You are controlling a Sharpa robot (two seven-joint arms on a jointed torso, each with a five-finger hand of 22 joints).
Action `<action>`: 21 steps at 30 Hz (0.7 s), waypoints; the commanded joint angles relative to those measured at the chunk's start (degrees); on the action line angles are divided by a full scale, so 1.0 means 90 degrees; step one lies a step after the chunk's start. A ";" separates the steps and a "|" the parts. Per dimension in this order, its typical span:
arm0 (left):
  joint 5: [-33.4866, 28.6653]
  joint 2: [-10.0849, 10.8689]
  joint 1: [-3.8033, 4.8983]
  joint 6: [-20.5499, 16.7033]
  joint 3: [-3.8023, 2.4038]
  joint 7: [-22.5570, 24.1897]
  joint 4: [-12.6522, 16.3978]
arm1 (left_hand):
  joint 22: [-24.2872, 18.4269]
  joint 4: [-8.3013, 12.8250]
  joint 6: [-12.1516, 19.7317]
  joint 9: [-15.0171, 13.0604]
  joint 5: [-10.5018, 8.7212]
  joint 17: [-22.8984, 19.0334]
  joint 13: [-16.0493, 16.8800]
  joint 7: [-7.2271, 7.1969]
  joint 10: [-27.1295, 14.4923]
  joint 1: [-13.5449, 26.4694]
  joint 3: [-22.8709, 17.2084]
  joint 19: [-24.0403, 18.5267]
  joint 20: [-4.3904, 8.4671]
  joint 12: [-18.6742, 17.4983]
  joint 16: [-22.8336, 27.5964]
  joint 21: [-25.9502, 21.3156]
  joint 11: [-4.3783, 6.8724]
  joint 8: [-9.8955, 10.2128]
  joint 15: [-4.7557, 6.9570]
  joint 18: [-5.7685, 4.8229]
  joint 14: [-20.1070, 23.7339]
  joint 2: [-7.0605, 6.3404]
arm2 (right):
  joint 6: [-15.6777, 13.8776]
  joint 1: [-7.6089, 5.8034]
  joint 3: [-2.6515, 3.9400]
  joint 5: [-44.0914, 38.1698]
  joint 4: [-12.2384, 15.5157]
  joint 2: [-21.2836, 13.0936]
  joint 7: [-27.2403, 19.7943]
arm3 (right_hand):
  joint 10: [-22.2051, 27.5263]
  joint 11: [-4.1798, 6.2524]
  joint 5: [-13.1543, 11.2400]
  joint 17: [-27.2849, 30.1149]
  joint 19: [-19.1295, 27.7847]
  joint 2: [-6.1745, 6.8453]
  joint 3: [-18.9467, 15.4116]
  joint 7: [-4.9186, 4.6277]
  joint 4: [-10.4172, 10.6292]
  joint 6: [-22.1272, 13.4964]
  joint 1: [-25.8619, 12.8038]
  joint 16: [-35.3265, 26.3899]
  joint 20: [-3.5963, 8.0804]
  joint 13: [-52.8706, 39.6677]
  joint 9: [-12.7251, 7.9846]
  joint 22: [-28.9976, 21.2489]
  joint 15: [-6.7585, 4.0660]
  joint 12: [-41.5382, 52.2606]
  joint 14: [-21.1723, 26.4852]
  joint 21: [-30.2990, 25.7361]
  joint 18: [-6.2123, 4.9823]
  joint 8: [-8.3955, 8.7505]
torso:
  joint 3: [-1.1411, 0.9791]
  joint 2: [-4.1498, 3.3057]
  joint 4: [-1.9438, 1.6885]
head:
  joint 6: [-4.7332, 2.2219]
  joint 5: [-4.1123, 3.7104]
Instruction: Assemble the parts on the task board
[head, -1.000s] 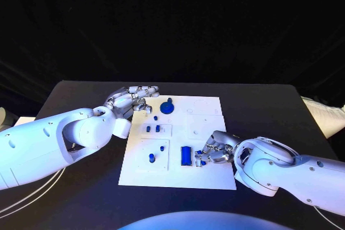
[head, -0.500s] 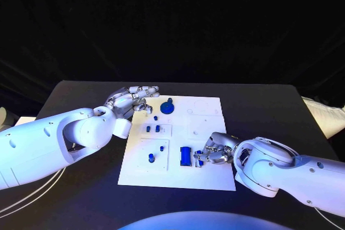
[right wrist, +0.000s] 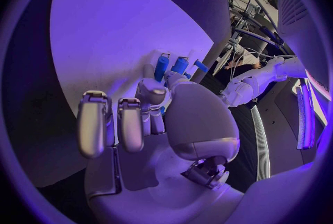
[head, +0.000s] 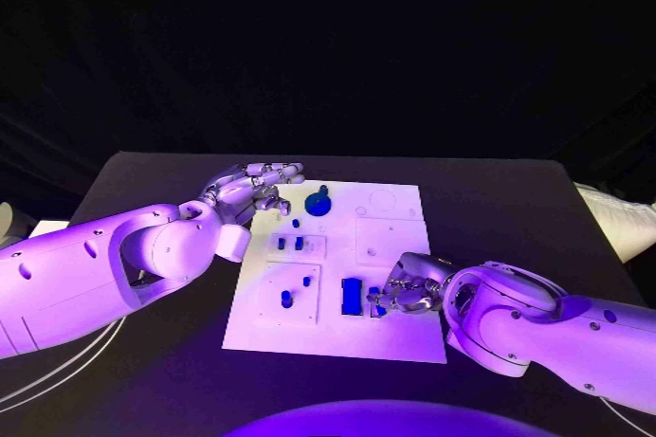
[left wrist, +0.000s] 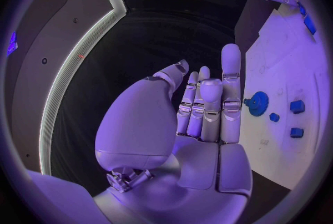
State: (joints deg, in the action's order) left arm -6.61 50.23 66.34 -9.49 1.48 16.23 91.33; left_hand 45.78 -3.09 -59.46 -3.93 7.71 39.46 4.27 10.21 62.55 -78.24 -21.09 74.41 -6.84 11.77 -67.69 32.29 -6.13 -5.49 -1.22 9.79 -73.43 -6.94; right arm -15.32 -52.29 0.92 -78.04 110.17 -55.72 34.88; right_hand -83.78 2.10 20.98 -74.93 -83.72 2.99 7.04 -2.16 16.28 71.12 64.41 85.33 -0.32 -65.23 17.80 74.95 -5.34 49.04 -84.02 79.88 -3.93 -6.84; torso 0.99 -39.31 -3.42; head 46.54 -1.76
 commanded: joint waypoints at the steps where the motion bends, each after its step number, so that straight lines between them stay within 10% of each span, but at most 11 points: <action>1: 0.0020 -0.0016 0.0004 0.0128 -0.0003 0.0019 0.0008 | -0.0009 0.0044 0.0027 0.0002 -0.0011 -0.0006 -0.0010 0.0005 -0.0030 -0.0044 0.0009 -0.0031 0.0023 0.0041 -0.0028 -0.0030 -0.0002 -0.0034 0.0010 0.0068 0.0045 -0.0008 | 0.0138 0.0014 -0.0008 -0.0069 0.0036 0.0009 -0.0034 | -0.0102 0.0021 0.0013 -0.0975 -0.0089 -0.0065 -0.0052 0.0019 -0.0002 0.0046 0.0033 0.0032 0.0004 -0.0009 0.0010 0.0007 -0.0060 0.0036 -0.0537 0.0031 0.0061 -0.0032 | 0.0004 0.0002 0.0001 | 0.0004 0.0004; 15: 0.0020 -0.0022 0.0004 0.0132 -0.0003 0.0017 0.0003 | -0.0009 0.0044 0.0027 0.0002 -0.0011 -0.0006 -0.0010 0.0005 -0.0030 -0.0044 0.0009 -0.0031 0.0023 0.0041 -0.0028 -0.0030 -0.0002 -0.0034 0.0010 0.0068 0.0045 -0.0008 | 0.0146 0.0014 -0.0008 -0.0081 0.0063 0.0011 -0.0048 | -0.0114 0.0026 -0.0105 -0.0998 -0.0094 -0.0073 -0.0245 0.0023 0.0032 0.0059 -0.0040 0.0049 0.0015 -0.0040 0.0026 0.0031 -0.0066 0.0043 -0.0539 0.0049 0.0066 -0.0028 | 0.0007 0.0004 -0.0001 | 0.0001 0.0018; 21: 0.0020 -0.0022 0.0004 0.0135 -0.0003 0.0017 0.0002 | -0.0010 0.0043 0.0023 0.0001 -0.0014 -0.0012 -0.0012 0.0006 -0.0038 -0.0037 0.0010 -0.0032 0.0023 0.0047 -0.0031 -0.0032 -0.0004 -0.0039 0.0009 0.0068 0.0048 -0.0004 | 0.0097 0.0014 -0.0008 -0.0105 0.0057 -0.0002 -0.0052 | -0.0115 0.0028 -0.0744 -0.1001 -0.0087 -0.0175 -0.0729 0.0030 0.0048 0.0068 -0.0563 0.0050 0.0015 -0.0069 0.0053 0.0040 -0.0068 0.0017 -0.0536 0.0054 0.0065 -0.0018 | 0.0007 0.0002 0.0001 | -0.0003 0.0017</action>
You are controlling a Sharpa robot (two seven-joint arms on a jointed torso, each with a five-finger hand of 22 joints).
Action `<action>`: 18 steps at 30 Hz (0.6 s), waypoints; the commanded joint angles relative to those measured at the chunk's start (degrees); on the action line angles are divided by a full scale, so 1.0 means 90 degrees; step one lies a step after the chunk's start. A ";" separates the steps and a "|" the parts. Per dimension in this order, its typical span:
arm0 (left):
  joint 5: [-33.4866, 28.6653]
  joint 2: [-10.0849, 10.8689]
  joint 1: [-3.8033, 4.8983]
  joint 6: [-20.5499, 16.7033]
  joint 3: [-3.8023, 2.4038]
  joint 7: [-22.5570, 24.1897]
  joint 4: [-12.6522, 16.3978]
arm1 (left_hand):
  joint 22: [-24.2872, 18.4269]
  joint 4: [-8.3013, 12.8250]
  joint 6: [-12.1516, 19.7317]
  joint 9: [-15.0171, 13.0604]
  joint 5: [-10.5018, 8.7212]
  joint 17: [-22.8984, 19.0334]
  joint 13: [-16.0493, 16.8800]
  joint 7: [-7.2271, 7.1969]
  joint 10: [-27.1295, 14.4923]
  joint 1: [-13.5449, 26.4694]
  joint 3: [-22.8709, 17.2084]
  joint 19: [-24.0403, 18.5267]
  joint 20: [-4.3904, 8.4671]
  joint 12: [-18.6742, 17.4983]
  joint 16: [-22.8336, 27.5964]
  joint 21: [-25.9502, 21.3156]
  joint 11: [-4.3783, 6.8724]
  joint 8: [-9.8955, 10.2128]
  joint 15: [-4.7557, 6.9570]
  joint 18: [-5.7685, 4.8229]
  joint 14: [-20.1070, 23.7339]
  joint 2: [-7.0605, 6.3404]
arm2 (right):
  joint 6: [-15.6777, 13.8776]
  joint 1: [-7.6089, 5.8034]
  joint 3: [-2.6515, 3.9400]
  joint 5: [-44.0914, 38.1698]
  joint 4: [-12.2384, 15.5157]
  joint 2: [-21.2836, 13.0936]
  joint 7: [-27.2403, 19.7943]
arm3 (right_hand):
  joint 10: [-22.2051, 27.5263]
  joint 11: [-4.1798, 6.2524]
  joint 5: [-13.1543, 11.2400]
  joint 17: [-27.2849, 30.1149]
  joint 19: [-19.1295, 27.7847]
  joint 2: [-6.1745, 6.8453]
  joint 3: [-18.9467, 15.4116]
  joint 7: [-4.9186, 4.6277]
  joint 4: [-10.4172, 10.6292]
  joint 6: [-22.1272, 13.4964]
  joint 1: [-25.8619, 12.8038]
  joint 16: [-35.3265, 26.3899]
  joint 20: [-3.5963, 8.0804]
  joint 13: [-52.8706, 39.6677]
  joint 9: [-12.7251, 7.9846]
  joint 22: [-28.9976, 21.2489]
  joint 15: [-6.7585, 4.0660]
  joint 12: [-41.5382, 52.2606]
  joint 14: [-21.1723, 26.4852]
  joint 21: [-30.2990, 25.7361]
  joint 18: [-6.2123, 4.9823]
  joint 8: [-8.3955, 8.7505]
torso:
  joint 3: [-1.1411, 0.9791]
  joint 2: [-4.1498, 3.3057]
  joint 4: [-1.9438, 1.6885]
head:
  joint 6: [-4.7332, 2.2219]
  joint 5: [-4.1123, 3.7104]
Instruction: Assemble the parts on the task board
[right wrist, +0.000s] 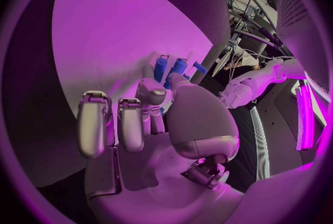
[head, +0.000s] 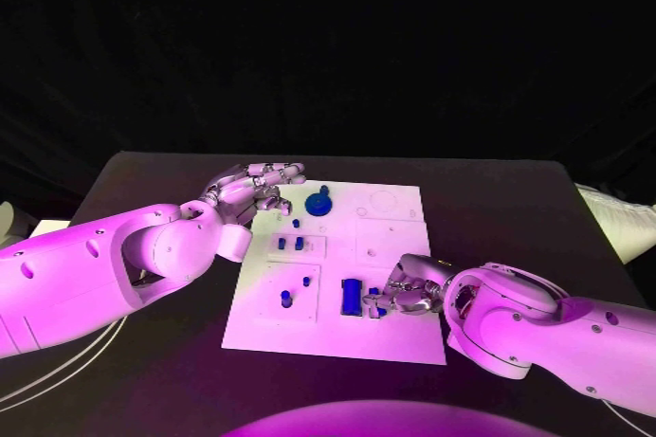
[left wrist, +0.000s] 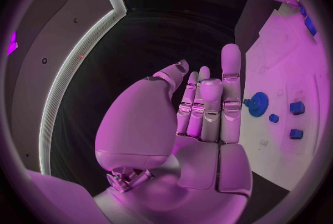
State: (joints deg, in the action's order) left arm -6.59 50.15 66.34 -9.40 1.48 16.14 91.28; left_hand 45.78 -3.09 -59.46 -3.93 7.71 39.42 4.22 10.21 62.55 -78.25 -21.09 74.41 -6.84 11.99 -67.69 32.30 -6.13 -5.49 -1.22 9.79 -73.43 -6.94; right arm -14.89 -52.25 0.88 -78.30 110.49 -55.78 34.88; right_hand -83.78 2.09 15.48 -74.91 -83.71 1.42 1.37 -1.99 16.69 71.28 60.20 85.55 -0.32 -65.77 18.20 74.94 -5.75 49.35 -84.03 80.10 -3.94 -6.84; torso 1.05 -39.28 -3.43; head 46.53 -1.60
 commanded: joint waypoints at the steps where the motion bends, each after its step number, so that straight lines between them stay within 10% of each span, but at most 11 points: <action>1: 0.0019 -0.0014 0.0004 0.0124 -0.0003 0.0028 0.0007 | -0.0010 0.0043 0.0023 0.0001 -0.0014 -0.0007 -0.0007 0.0006 -0.0038 -0.0037 0.0010 -0.0032 0.0023 0.0022 -0.0031 -0.0032 -0.0004 -0.0040 0.0009 0.0068 0.0047 -0.0004 | 0.0044 0.0009 -0.0003 -0.0082 0.0024 -0.0002 -0.0055 | -0.0114 0.0029 -0.0260 -0.1002 -0.0087 -0.0011 -0.0197 0.0011 0.0003 0.0050 -0.0174 0.0025 0.0015 -0.0015 0.0015 0.0044 -0.0022 -0.0023 -0.0535 0.0031 0.0066 -0.0016 | -0.0001 -0.0003 0.0003 | -0.0001 0.0001; 18: 0.0019 -0.0012 0.0003 0.0130 -0.0003 0.0024 -0.0009 | -0.0011 0.0038 0.0023 0.0002 -0.0016 -0.0007 -0.0008 0.0008 -0.0042 -0.0029 0.0013 -0.0033 0.0022 0.0025 -0.0033 -0.0033 -0.0006 -0.0041 0.0008 0.0067 0.0048 -0.0002 | 0.0130 0.0007 0.0004 -0.0087 0.0298 -0.0277 -0.0102 | -0.0134 0.0035 -0.0446 -0.1050 -0.0100 -0.0092 -0.0503 0.0018 -0.0007 0.0068 -0.0275 0.0057 0.0014 -0.0079 0.0046 0.0094 -0.0024 0.0026 -0.0543 0.0063 0.0075 -0.0018 | -0.0005 0.0000 0.0011 | -0.0010 -0.0010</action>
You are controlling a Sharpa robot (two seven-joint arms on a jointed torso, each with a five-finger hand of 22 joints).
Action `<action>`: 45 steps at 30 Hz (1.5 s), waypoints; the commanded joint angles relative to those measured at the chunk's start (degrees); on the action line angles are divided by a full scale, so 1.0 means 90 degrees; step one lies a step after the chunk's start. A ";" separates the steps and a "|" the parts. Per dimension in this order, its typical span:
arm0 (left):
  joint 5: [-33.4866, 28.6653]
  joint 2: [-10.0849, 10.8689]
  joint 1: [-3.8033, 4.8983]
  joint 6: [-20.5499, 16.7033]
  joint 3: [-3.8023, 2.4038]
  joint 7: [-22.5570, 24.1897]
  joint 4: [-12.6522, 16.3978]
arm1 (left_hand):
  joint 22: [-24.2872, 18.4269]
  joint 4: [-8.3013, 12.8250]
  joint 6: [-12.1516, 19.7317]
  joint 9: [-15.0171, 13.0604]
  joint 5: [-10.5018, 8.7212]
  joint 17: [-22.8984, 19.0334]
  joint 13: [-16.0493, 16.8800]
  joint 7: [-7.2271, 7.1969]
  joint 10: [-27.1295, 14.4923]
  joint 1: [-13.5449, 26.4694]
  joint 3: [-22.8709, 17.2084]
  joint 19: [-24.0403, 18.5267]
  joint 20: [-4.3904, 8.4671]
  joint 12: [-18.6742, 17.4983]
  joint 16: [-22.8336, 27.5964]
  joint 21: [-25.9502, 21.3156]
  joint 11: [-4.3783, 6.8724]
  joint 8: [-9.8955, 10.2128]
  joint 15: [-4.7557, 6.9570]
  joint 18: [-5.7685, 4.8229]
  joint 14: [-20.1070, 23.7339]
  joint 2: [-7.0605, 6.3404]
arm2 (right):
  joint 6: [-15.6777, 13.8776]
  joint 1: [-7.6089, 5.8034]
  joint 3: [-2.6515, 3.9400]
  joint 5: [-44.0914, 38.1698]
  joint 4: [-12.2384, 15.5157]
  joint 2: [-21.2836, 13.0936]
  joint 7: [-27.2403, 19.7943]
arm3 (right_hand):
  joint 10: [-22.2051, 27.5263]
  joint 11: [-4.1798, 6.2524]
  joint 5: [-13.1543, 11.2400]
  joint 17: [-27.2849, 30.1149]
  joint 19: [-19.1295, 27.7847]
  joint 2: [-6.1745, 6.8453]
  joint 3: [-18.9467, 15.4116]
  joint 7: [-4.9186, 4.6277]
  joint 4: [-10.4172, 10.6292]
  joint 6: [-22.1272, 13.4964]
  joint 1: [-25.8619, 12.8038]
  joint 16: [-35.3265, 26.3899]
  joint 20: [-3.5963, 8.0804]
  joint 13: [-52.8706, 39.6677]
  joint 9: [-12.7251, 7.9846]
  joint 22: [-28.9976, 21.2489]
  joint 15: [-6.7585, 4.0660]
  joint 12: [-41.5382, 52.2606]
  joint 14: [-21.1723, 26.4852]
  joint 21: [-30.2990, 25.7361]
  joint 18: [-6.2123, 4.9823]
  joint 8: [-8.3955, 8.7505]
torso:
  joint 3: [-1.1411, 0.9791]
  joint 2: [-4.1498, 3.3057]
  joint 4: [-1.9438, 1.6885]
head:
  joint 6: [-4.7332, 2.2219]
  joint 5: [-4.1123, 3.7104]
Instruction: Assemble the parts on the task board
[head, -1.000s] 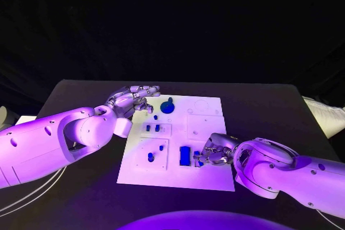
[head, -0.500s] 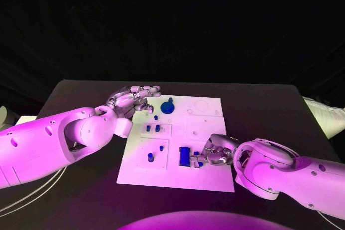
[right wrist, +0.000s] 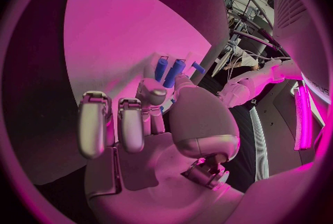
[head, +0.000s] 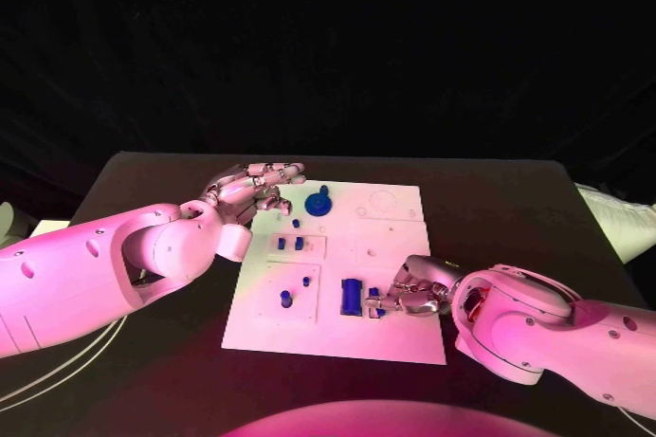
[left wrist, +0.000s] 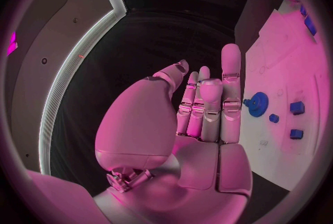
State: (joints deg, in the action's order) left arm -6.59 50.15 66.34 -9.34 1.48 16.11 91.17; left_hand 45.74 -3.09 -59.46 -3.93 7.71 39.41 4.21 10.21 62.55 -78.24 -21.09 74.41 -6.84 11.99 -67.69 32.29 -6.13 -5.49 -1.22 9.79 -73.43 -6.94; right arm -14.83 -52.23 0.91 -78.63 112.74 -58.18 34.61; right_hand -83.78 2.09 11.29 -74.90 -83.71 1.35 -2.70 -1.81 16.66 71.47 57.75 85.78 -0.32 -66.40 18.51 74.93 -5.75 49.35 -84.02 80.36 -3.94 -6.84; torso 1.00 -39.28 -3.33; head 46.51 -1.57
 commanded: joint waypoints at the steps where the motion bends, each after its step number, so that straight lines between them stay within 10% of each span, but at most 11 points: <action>1: 0.0018 -0.0013 0.0003 0.0125 -0.0003 0.0028 0.0002 | -0.0006 0.0038 0.0023 0.0002 -0.0015 -0.0007 -0.0007 0.0008 -0.0042 -0.0029 0.0013 -0.0033 0.0022 0.0025 -0.0033 -0.0032 -0.0006 -0.0041 0.0008 0.0067 0.0048 -0.0002 | 0.0126 0.0005 0.0001 -0.0046 0.0054 -0.0011 -0.0073 | -0.0134 0.0035 0.0019 -0.1051 -0.0101 -0.0084 -0.0051 -0.0002 -0.0004 0.0048 -0.0002 0.0032 0.0014 -0.0009 0.0011 0.0096 -0.0024 0.0026 -0.0544 0.0034 0.0075 -0.0018 | -0.0001 0.0000 0.0002 | -0.0008 -0.0013; 31: 0.0018 -0.0010 0.0003 0.0127 -0.0002 0.0019 -0.0005 | -0.0007 0.0032 0.0024 0.0002 -0.0016 -0.0017 -0.0009 0.0009 -0.0049 -0.0017 0.0015 -0.0033 0.0021 0.0029 -0.0034 -0.0034 -0.0008 -0.0043 0.0007 0.0066 0.0051 0.0003 | 0.0088 -0.0059 0.0023 -0.0189 0.0018 -0.0169 -0.0127 | -0.0147 0.0041 0.0264 -0.1065 -0.0102 -0.0315 -0.0246 0.0002 -0.0082 0.0041 0.0574 0.0040 0.0016 -0.0046 0.0052 0.0130 -0.0029 -0.0019 -0.0545 0.0054 0.0080 0.0000 | -0.0001 -0.0003 -0.0009 | -0.0033 -0.0047; 40: 0.0018 -0.0031 0.0003 0.0113 -0.0001 0.0049 -0.0071 | -0.0007 0.0032 0.0024 0.0002 -0.0016 -0.0017 -0.0009 0.0009 -0.0049 -0.0017 0.0015 -0.0033 0.0021 0.0029 -0.0034 -0.0034 -0.0008 -0.0043 0.0007 0.0066 0.0051 0.0003 | -0.0915 -0.0284 0.0033 0.0477 -0.0260 -0.0262 -0.0727 | 0.0034 -0.0015 0.0396 -0.0822 0.0017 -0.0196 -0.0228 -0.0069 -0.0508 -0.0153 0.1542 -0.0145 -0.0014 0.0205 0.0032 -0.0129 0.0011 -0.0545 -0.0492 -0.0137 0.0022 0.0113 | 0.0000 0.0009 -0.0007 | -0.0069 -0.0075; 45: 0.0002 -0.0070 0.0002 0.0032 0.0001 0.0139 -0.0195 | -0.0007 0.0029 0.0023 0.0002 -0.0016 -0.0038 -0.0011 0.0007 -0.0057 -0.0011 0.0014 -0.0034 0.0020 0.0034 -0.0030 -0.0036 -0.0008 -0.0046 0.0005 0.0066 0.0058 0.0011 | -0.1819 -0.0415 0.0033 0.2157 -0.0687 -0.0203 -0.2161 | 0.0494 -0.0156 0.0598 -0.0149 0.0334 -0.0239 -0.0164 -0.0255 -0.0700 -0.0575 0.2063 -0.0687 -0.0102 0.0982 -0.0068 -0.0823 0.0128 -0.1945 -0.0328 -0.0664 -0.0122 0.0332 | 0.0015 0.0034 -0.0013 | -0.0119 -0.0107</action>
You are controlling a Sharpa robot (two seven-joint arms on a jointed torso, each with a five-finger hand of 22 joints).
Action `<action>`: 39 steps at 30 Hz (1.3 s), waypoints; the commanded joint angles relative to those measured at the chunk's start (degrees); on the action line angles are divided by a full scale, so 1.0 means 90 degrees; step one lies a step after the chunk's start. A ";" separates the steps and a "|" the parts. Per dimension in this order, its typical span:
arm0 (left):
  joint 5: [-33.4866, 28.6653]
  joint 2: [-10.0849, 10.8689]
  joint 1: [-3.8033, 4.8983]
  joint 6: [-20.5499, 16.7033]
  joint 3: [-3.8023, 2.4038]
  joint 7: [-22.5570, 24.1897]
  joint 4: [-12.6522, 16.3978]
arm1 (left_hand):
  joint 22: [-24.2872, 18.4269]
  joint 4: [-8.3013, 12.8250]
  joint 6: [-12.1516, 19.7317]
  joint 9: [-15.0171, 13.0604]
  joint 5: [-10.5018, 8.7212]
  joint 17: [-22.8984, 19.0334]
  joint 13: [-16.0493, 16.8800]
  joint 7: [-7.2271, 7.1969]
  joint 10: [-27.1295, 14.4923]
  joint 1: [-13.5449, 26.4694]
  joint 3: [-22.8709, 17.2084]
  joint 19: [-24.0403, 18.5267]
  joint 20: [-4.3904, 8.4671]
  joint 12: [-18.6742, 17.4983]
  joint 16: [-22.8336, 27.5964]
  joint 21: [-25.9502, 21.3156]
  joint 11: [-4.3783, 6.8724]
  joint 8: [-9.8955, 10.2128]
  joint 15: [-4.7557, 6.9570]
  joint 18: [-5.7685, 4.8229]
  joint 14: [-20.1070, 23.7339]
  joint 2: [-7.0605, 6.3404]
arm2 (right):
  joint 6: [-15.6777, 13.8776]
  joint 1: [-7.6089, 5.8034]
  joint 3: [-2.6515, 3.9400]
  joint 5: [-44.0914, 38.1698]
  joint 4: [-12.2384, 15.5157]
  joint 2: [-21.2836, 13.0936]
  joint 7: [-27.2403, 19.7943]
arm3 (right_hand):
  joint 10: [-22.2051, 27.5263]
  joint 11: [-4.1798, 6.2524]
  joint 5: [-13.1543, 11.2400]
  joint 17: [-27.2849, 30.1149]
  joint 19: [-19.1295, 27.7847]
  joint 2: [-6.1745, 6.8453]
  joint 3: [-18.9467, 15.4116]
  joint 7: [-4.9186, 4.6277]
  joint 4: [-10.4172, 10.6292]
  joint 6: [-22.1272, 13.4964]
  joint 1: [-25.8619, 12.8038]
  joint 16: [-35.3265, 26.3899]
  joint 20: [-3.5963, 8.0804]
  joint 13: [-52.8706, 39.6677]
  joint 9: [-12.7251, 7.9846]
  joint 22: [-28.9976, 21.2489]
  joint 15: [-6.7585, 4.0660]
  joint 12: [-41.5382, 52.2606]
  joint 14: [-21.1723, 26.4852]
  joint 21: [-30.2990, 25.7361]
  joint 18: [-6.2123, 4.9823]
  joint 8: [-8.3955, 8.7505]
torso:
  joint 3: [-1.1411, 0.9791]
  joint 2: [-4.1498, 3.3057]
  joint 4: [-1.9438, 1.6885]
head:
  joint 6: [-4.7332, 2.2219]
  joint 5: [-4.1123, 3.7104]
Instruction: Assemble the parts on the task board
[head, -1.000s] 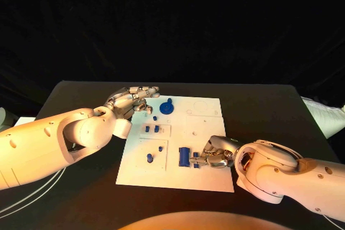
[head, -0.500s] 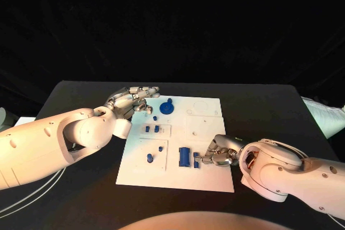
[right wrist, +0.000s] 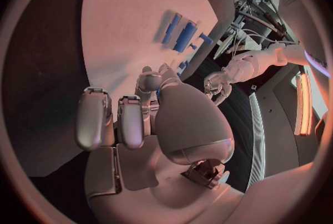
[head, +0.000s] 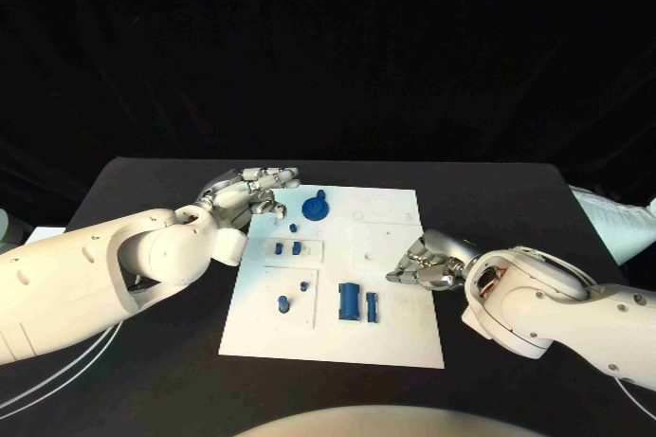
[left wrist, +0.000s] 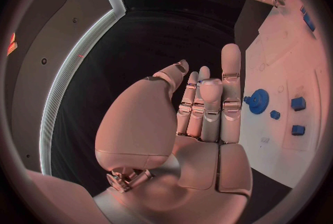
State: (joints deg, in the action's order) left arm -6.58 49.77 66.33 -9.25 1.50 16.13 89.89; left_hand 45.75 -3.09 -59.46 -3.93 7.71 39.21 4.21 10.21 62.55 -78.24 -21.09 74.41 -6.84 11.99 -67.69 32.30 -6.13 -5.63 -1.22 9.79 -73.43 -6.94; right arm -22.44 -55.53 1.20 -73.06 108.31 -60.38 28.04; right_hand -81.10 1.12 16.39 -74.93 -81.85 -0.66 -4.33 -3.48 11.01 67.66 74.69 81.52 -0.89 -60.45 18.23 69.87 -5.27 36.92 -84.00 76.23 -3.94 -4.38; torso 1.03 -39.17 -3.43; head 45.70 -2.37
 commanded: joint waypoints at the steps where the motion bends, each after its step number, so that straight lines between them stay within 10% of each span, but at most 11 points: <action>1: -0.0017 -0.0036 0.0002 -0.0017 -0.0001 0.0163 -0.0083 | -0.0009 0.0027 0.0022 0.0002 -0.0016 -0.0053 -0.0011 0.0007 -0.0056 -0.0007 0.0015 -0.0036 0.0020 0.0037 -0.0015 -0.0038 -0.0008 -0.0031 0.0005 0.0065 0.0073 0.0011 | -0.1055 -0.0077 0.0001 0.2032 -0.0315 0.0072 -0.1858 | 0.0437 -0.0094 0.0014 0.0214 0.0303 -0.0029 0.0044 -0.0113 -0.0118 -0.0262 0.0293 -0.0521 -0.0060 0.0703 -0.0065 -0.0637 0.0098 -0.1232 -0.0226 -0.0494 -0.0203 0.0080 | 0.0016 0.0038 0.0004 | -0.0064 -0.0033; 6: -0.0133 -0.0087 0.0001 -0.0221 0.0002 0.0299 -0.0266 | -0.0037 0.0023 0.0022 0.0003 -0.0016 -0.0505 -0.0012 0.0003 -0.0066 0.0021 0.0030 -0.0142 0.0010 0.0085 0.0195 -0.0106 -0.0009 -0.0046 -0.0007 0.0064 0.0333 0.0013 | -0.1050 -0.0243 0.0000 0.4249 -0.1007 0.0299 -0.3592 | 0.1219 -0.0352 -0.0151 0.3275 0.1781 -0.0141 0.0211 -0.0478 -0.0255 -0.0867 0.0812 -0.3682 -0.0287 0.1807 -0.0238 -0.3612 0.0370 -0.2439 0.0854 -0.3202 -0.0739 0.0065 | 0.0038 0.0136 0.0021 | -0.0147 -0.0068; 15: -0.0394 -0.0391 -0.0005 -0.0647 0.0010 0.0556 -0.1004 | -0.0519 0.0085 -0.0048 0.0005 -0.0014 -0.1939 -0.0033 -0.0006 -0.0065 -0.0017 0.0017 -0.1448 -0.0118 0.0282 0.1794 -0.1035 -0.0050 -0.0136 -0.0129 0.0053 0.1769 0.0059 | -0.0369 -0.0460 0.0076 0.6739 -0.2637 0.1132 -0.5316 | 0.1635 -0.0789 -0.0557 0.5424 0.2754 -0.0068 0.0734 -0.0677 -0.0387 -0.1126 0.1532 -0.7050 -0.0817 0.4191 -0.0649 -0.5221 0.0909 -0.3718 0.2249 -0.5605 -0.0694 0.0101 | 0.0079 0.0416 0.0096 | -0.0423 -0.0167; 23: -0.0527 -0.0784 -0.0030 -0.0767 0.0012 0.0731 -0.1712 | -0.1589 0.0055 0.0097 0.0019 -0.0045 -0.3254 -0.0067 0.0077 -0.0217 0.0008 -0.0152 -0.2975 -0.0577 -0.0136 0.4430 -0.2495 -0.0284 0.0027 -0.0561 -0.0071 0.2274 0.0020 | 0.0120 -0.0488 0.0168 0.7250 -0.3771 0.1831 -0.5751 | 0.1664 -0.0938 -0.0657 0.6694 0.2266 0.0165 0.1317 -0.0815 -0.0468 -0.1210 0.1439 -0.8233 -0.1008 0.5827 -0.1119 -0.6161 0.1039 -0.3709 0.1793 -0.6676 -0.0705 0.0091 | 0.0072 0.0593 0.0082 | -0.0744 -0.0195; 26: -0.0552 -0.0904 -0.0042 -0.0808 0.0012 0.0791 -0.1936 | -0.2059 0.0068 0.0147 0.0016 -0.0058 -0.3604 -0.0075 0.0116 -0.0221 0.0006 -0.0082 -0.3134 -0.0817 -0.0365 0.5214 -0.2882 -0.0314 0.0137 -0.0684 0.0068 0.2163 -0.0039 | 0.0320 -0.0491 0.0185 0.7315 -0.4137 0.2075 -0.5821 | 0.1545 -0.0953 -0.0677 0.7075 0.1957 0.0208 0.1549 -0.0839 -0.0525 -0.1120 0.1286 -0.8481 -0.0973 0.6244 -0.1266 -0.6477 0.1035 -0.3708 0.1507 -0.6982 -0.0726 0.0089 | 0.0060 0.0636 0.0093 | -0.0789 -0.0178; 32: -0.0566 -0.1012 -0.0051 -0.0845 0.0011 0.0847 -0.2119 | -0.2403 0.0082 0.0139 0.0016 -0.0052 -0.3805 -0.0074 0.0126 -0.0198 -0.0025 -0.0033 -0.3158 -0.0886 -0.0514 0.5731 -0.3081 -0.0326 0.0180 -0.0748 0.0093 0.2041 -0.0005 | 0.0532 -0.0488 0.0197 0.7226 -0.4584 0.2379 -0.5921 | 0.1507 -0.0934 -0.0687 0.7181 0.1876 0.0251 0.1614 -0.0828 -0.0574 -0.1086 0.1247 -0.8548 -0.0959 0.6321 -0.1308 -0.6564 0.1038 -0.3703 0.1438 -0.7066 -0.0733 0.0083 | 0.0030 0.0660 0.0086 | -0.0899 -0.0114; 33: -0.0466 -0.0977 -0.0047 -0.0757 0.0015 0.0623 -0.2078 | -0.3186 0.0343 0.2063 0.0436 -0.0279 -0.4357 -0.0468 -0.0260 -0.2243 0.2604 0.0661 -0.4704 -0.0367 -0.0740 0.6236 -0.3588 -0.0003 0.0626 -0.0483 -0.0327 0.3911 0.0235 | 0.0082 -0.0492 0.0193 0.7087 -0.4469 0.2303 -0.5585 | 0.3794 -0.0698 -0.1011 0.7522 0.4064 0.0073 0.1253 -0.0466 -0.1224 -0.3035 -0.1580 -0.9058 -0.0643 0.6717 -0.1521 -0.6922 0.0585 -0.4102 0.3831 -0.7473 -0.0354 0.0487 | 0.0055 0.0634 0.0090 | -0.0844 -0.0153; 36: -0.0437 -0.0967 -0.0063 -0.0833 0.0011 0.0644 -0.2027 | -0.3385 0.0343 0.2471 0.0436 -0.0335 -0.4357 -0.0468 -0.0329 -0.2633 0.3121 0.0822 -0.4996 -0.0290 -0.0809 0.6396 -0.3588 0.0035 0.0626 -0.0432 -0.0326 0.4237 0.0273 | 0.0006 -0.0493 0.0183 0.7119 -0.4394 0.2286 -0.5611 | 0.4212 -0.0642 -0.1090 0.7605 0.4468 0.0073 0.1214 -0.0392 -0.1224 -0.3405 -0.2204 -0.9058 -0.0581 0.6717 -0.1572 -0.7006 0.0585 -0.4102 0.4277 -0.7578 -0.0354 0.0487 | 0.0039 0.0657 0.0116 | -0.0882 -0.0115; 38: -0.0392 -0.0951 -0.0087 -0.0950 0.0004 0.0678 -0.1949 | -0.3518 0.0343 0.2789 0.0436 -0.0379 -0.4357 -0.0468 -0.0385 -0.2970 0.3559 0.0943 -0.5250 -0.0210 -0.0854 0.6487 -0.3588 0.0088 0.0626 -0.0389 -0.0344 0.4543 0.0314 | -0.0113 -0.0494 0.0168 0.7167 -0.4279 0.2259 -0.5651 | 0.4522 -0.0609 -0.1139 0.7652 0.4767 0.0073 0.1164 -0.0342 -0.1224 -0.3668 -0.2595 -0.9058 -0.0536 0.6717 -0.2026 -0.7055 0.0585 -0.4102 0.4603 -0.7635 -0.0304 0.0487 | 0.0015 0.0693 0.0158 | -0.0941 -0.0056; 39: -0.0363 -0.0941 -0.0103 -0.1028 -0.0001 0.0700 -0.1897 | -0.3560 0.0343 0.2894 0.0436 -0.0388 -0.4357 -0.0468 -0.0407 -0.3077 0.3697 0.0980 -0.5332 -0.0184 -0.0864 0.6514 -0.3588 0.0104 0.0626 -0.0374 -0.0387 0.4641 0.0771 | -0.0189 -0.0494 0.0158 0.7199 -0.4204 0.2242 -0.5677 | 0.4707 -0.0589 -0.1167 0.7680 0.4947 0.0073 0.1130 -0.0312 -0.1224 -0.3828 -0.2830 -0.9058 -0.0509 0.6717 -0.2026 -0.7085 0.0585 -0.4102 0.4800 -0.7669 -0.0264 0.0487 | 0.0000 0.0716 0.0184 | -0.0979 -0.0018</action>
State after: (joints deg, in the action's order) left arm -10.68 41.43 65.39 -16.86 1.60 21.69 72.28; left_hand 18.26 -0.84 -44.52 -1.36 5.57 1.71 1.26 8.68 46.48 -59.92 -16.33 35.19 -11.31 5.59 -12.08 1.63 -7.00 -1.41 -6.10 8.86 -42.18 -5.05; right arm -22.44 -59.96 2.58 -8.93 69.92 -40.19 -22.27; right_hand -51.80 -5.60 7.86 -7.75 -49.89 0.56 7.74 -8.41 2.25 44.37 65.81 1.63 -7.31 -1.26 3.83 8.16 1.47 1.28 -54.52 9.63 -8.81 -1.31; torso 1.32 -33.20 -2.33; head 37.47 -3.15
